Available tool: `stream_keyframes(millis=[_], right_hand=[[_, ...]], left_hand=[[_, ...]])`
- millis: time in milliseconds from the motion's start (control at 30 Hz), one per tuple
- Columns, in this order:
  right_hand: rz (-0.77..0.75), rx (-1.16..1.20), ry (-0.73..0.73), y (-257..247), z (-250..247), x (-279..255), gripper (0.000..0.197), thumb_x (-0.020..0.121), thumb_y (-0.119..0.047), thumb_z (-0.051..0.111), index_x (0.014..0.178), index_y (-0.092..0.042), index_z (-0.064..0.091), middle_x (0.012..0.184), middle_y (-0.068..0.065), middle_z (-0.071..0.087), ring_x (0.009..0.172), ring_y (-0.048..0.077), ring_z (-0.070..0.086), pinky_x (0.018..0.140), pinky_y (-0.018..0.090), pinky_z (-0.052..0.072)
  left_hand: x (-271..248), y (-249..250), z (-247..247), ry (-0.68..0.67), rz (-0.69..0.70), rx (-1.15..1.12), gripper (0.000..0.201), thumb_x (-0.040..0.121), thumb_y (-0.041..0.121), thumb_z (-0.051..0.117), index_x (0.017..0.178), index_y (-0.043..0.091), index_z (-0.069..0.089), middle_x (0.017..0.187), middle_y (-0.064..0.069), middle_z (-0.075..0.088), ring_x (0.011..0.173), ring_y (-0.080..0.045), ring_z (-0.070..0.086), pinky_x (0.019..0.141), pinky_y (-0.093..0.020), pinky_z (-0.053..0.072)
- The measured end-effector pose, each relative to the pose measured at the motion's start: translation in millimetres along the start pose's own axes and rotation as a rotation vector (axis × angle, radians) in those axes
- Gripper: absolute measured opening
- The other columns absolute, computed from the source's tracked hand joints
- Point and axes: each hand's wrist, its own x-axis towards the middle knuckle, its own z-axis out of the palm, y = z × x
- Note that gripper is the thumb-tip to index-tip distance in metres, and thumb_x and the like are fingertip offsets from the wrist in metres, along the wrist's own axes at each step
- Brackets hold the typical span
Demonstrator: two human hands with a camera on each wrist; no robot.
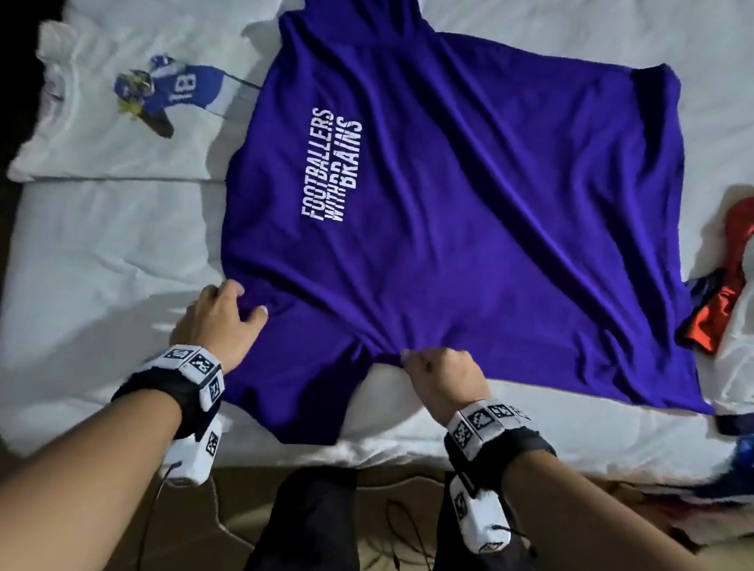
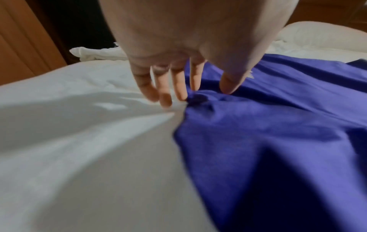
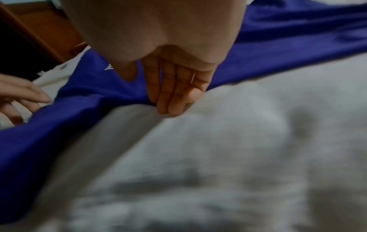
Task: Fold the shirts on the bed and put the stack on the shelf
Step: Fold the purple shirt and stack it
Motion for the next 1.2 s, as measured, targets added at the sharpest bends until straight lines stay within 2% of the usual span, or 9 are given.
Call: stream_keyframes(millis=[233,400,533,667,767,900,1000,1067,1200], right_hand=[[0.19,-0.004,-0.08,-49,44,17,0.058,0.083,-0.064,0.058,0.093,-0.008,0.067,0.103,0.02,0.068,0.1,0.039,0.064,0.071,0.033,0.039],[0.202,0.134,-0.103,-53,43,13,0.047,0.08,-0.051,0.073,0.06,-0.013,0.056,0.074,0.014,0.065,0.08,0.032,0.063,0.066,0.032,0.044],[0.187,0.3,-0.155,-59,57,1,0.039,0.08,-0.034,0.077,0.055,-0.015,0.055,0.068,0.014,0.069,0.071,0.029,0.066,0.066,0.032,0.05],[0.142,0.389,-0.078,-57,65,-8,0.033,0.075,-0.02,0.078,0.058,-0.019,0.05,0.061,0.007,0.059,0.063,0.027,0.057,0.061,0.034,0.045],[0.14,0.489,-0.043,-51,62,-14,0.028,0.073,-0.009,0.075,0.061,-0.017,0.051,0.056,0.003,0.053,0.056,0.021,0.05,0.057,0.03,0.04],[0.219,0.771,-0.043,-45,62,-16,0.026,0.076,0.006,0.072,0.075,-0.013,0.054,0.062,0.007,0.054,0.045,0.016,0.05,0.048,0.027,0.041],[0.267,0.971,-0.083,-43,65,-19,0.023,0.079,0.005,0.074,0.089,-0.008,0.059,0.068,0.006,0.059,0.041,0.01,0.054,0.04,0.02,0.039],[0.277,1.034,-0.114,-44,66,-23,0.022,0.079,0.002,0.076,0.088,-0.01,0.059,0.069,0.005,0.062,0.049,0.016,0.057,0.045,0.023,0.041],[0.319,1.089,-0.122,-44,68,-26,0.029,0.077,-0.002,0.08,0.084,-0.016,0.055,0.071,0.003,0.062,0.055,0.018,0.051,0.053,0.028,0.039]], left_hand=[[11,-13,10,-0.096,-0.041,-0.254,0.064,0.088,0.041,0.07,0.139,0.01,0.047,0.131,-0.018,0.06,0.122,-0.038,0.055,0.099,-0.04,0.043],[-5,-22,17,-0.083,-0.052,-0.455,0.062,0.082,0.024,0.08,0.134,0.006,0.05,0.131,-0.014,0.06,0.123,-0.03,0.056,0.101,-0.033,0.041],[-16,-36,15,-0.191,-0.077,-0.616,0.042,0.083,0.018,0.081,0.118,0.003,0.063,0.108,-0.011,0.067,0.096,-0.023,0.063,0.086,-0.028,0.046],[-25,-54,13,-0.255,-0.095,-0.706,0.02,0.086,0.019,0.078,0.1,0.007,0.07,0.091,-0.005,0.073,0.079,-0.021,0.069,0.074,-0.037,0.056],[-32,-62,11,-0.336,-0.11,-0.747,0.014,0.083,0.026,0.08,0.085,0.013,0.074,0.072,0.0,0.072,0.057,-0.014,0.06,0.063,-0.032,0.045],[-41,-57,6,-0.29,-0.228,-1.211,0.007,0.092,0.012,0.066,0.093,0.008,0.072,0.084,-0.006,0.076,0.074,-0.022,0.068,0.064,-0.023,0.053],[-49,-54,7,-0.355,-0.243,-1.538,0.029,0.098,0.009,0.054,0.123,-0.002,0.064,0.123,-0.02,0.068,0.111,-0.031,0.067,0.095,-0.036,0.054],[-59,-51,8,-0.402,-0.262,-1.6,0.04,0.101,0.015,0.05,0.137,-0.001,0.056,0.131,-0.02,0.064,0.121,-0.03,0.062,0.099,-0.041,0.053],[-75,-60,12,-0.571,-0.228,-1.419,0.057,0.091,0.034,0.067,0.135,-0.002,0.056,0.131,-0.024,0.063,0.121,-0.039,0.06,0.102,-0.05,0.047]])
